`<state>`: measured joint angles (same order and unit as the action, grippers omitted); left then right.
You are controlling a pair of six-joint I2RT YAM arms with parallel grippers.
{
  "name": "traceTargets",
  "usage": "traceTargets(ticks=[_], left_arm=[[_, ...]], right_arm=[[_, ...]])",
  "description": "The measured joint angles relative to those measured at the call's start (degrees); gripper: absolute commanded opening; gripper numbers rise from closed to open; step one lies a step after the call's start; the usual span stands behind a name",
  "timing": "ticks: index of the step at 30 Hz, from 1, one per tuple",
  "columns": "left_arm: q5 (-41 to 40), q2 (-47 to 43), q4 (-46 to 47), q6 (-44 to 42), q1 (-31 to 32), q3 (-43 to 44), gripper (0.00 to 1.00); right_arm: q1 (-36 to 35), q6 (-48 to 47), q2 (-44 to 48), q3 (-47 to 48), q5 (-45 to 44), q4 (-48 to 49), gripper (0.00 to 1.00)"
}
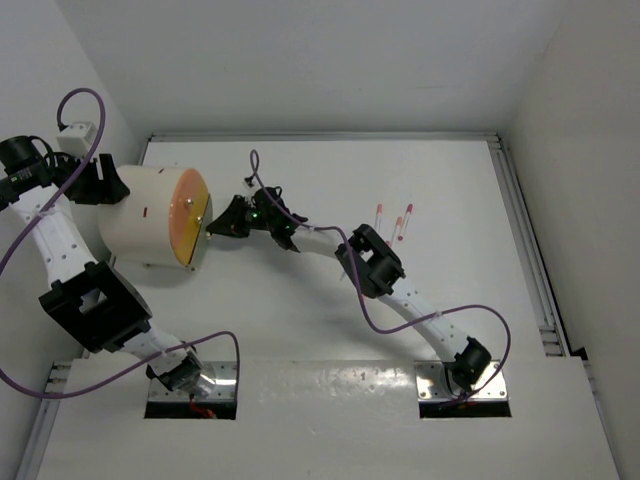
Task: Sort the stationery into containers
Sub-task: Close the drawer in the storage box.
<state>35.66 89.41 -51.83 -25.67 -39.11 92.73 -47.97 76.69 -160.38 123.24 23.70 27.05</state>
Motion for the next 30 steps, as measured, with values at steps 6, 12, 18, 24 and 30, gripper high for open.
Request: traceTargets(ticks=[6,12,18,24,30], left_arm=[[0.04,-0.02,-0.15,-0.28,0.0,0.0,0.68],[0.02,-0.02,-0.15,-0.66,0.0,0.07,0.68],[0.13,-0.02,-0.2,-0.37,-0.57,0.42,0.7],[-0.72,-0.22,0.63,2.99,-3.19,0.57,0.72],[-2.38,-0.87,0.68,3.93,-2.23,6.62,0.72]], right_arm=[[-0.66,-0.63,0.02,0.13,-0.42,1.6,0.24],[-0.66,-0.59,0.11,-0.83,-0.11,3.15,0.33],[-0.22,-0.09,3.26,-8.07,2.51,4.55,0.43],[2.25,-1.03,9.11,-14.1,5.68,3.85,0.47],[5.97,-2.47,15.65,-17.49,7.58,3.74,0.46]])
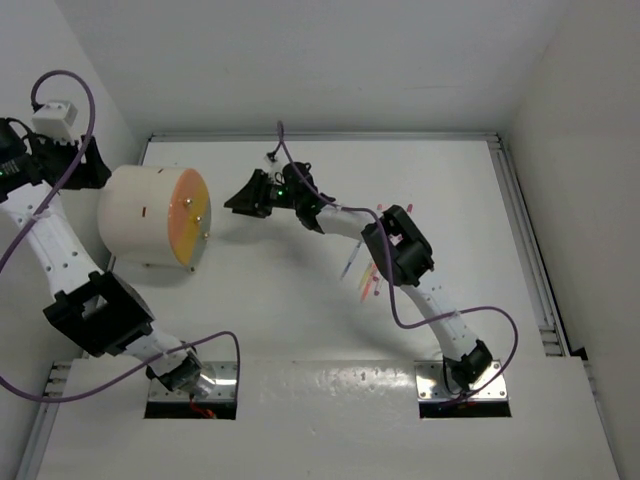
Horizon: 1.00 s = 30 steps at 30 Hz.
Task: Sort the stationery into containers
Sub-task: Close the drawer in the storage box, then open the drawer in the storage box.
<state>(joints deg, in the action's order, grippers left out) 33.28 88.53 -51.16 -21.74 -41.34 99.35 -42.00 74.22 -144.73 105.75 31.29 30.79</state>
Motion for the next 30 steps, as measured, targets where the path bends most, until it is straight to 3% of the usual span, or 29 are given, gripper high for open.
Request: traceTargets(ticks=[6,12,18,22,30], left_arm=[[-2.8,-7.65,-0.07,-2.75,9.16,2.19,0.76],[-7.48,-14.16,-1.49,-5.46,19.17,-1.01,0.79],[-13.22,-13.77,-4.17,-6.6,25.75,-3.72,0.81],[-16.94,-12.92,-5.81,-6.8,29.99,-5.81,0.82],[-23.82,-12.07,-6.16,-6.12,32.59,-9.44,0.81]], right_arm=[[0.28,-0.46,1.81,0.0,0.5,0.04,0.45],[-0.9,1.4,1.73,-0.13,0.72,0.24,0.46],[-2.29,2.89,-0.68,3.37,0.42,0.48,0.57],[-3.19,3.45,-1.7,5.16,0.26,0.55,0.57],[-3.91,3.91,-2.51,6.6,0.2,1.36,0.52]])
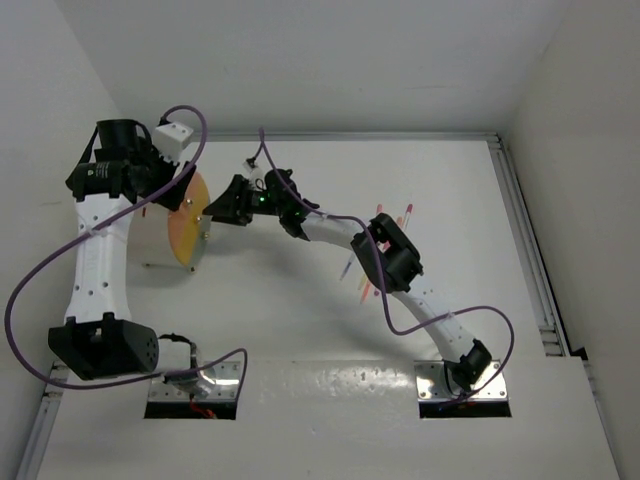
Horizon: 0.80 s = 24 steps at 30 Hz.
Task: Sort the stationery into containers
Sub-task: Open the drawer in the storage box.
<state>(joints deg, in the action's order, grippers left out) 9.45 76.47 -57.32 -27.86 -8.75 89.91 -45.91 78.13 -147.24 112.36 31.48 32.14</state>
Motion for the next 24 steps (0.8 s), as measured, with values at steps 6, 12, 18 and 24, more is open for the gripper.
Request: traceTargets(ticks=[6,12,18,24], left_arm=[[-5.16,0.52,1.03,0.96,0.44,-2.25,0.81],[-7.3,0.52,1.27,1.68,0.48,-4.07,0.81],[-7.85,0.52,1.7,2.6,0.46,-4.33,0.81],[-8.17,0.48,2.23,3.08,0.46,-5.29,0.81]], right_arm=[[-0.11,-0.02,-1.18,2.25,-0.37,-0.11,0.48],[-0.44,-0.11,-2.8,5.22,-1.42,-1.01,0.48],[-1.27,-0.07,-3.78,6.99,-1.84,-1.09,0.46],[-2.12,0.11,-5.14,7.82,-2.67,-1.14,0.45]])
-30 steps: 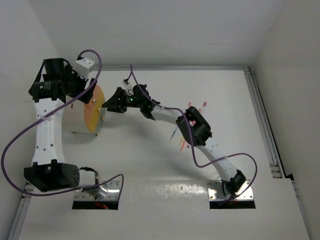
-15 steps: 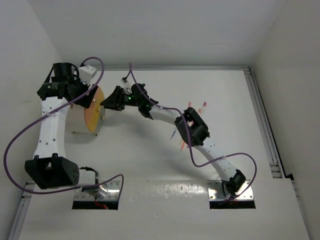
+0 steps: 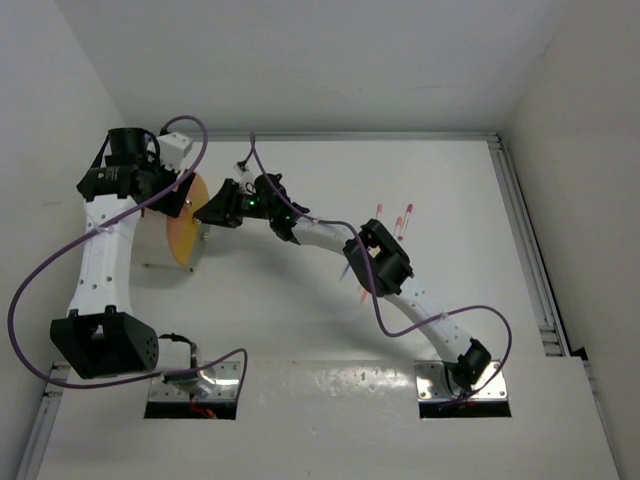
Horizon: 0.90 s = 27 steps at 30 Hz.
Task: Sort the stationery into containers
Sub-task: Open the drawer in the storage box.
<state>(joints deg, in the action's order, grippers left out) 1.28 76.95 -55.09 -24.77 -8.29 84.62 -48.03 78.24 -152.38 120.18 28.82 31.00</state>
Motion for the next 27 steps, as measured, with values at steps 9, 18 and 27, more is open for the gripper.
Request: traceTargets(ticks=[9,18,27], left_arm=[[-0.33,-0.35,2.27,0.35,-0.07,-1.31,0.8],[0.04,-0.83,3.21,0.46,-0.79,-1.99,0.79],[0.42,-0.9,3.37,0.44,-1.27,-2.1,0.79]], right_arm=[[-0.87,0.04,-0.5,0.0,-0.26,-0.28,0.39],[-0.9,-0.2,-0.57,0.0,-0.35,-1.44,0.13],[-0.83,-0.13,-0.59,-1.27,-0.31,0.63,0.0]])
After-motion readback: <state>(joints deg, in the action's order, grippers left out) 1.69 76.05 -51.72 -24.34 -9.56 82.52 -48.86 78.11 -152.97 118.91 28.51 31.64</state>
